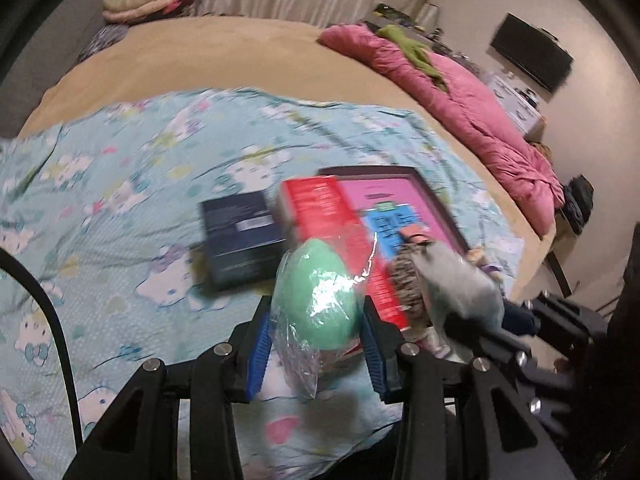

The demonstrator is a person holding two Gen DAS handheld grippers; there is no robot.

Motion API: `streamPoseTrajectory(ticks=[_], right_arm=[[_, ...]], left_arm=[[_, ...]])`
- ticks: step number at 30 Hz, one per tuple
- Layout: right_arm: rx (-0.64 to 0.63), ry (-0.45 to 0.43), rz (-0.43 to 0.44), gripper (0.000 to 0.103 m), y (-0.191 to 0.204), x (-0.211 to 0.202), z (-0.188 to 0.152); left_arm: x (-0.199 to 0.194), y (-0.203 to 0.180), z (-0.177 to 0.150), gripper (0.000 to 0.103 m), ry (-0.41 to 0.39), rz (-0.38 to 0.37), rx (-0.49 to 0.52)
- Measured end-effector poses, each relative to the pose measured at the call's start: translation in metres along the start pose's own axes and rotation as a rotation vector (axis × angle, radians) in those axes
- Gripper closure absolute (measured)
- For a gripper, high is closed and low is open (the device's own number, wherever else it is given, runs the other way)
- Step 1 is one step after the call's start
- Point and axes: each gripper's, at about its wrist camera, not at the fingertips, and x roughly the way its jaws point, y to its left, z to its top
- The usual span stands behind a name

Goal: Organize soft objects
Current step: 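Carry the green sponge and tissue pack over the pink book tray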

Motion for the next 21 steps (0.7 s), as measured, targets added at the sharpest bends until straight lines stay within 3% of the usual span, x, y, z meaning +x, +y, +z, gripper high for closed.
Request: streamPoseTrajectory(ticks=[10, 21], right_arm=[[0.134, -0.067, -0.114, 0.080, -0.080, -0.047, -0.005], [0.301, -0.024, -0.190, 0.080, -0.151, -0.046, -0.035]], left_arm=[[0.022, -0.093, 0.018, 0.062, 0.008, -0.019, 0.118], [0.068, -0.143, 0.016, 0.061, 0.055, 0.028, 0.172]])
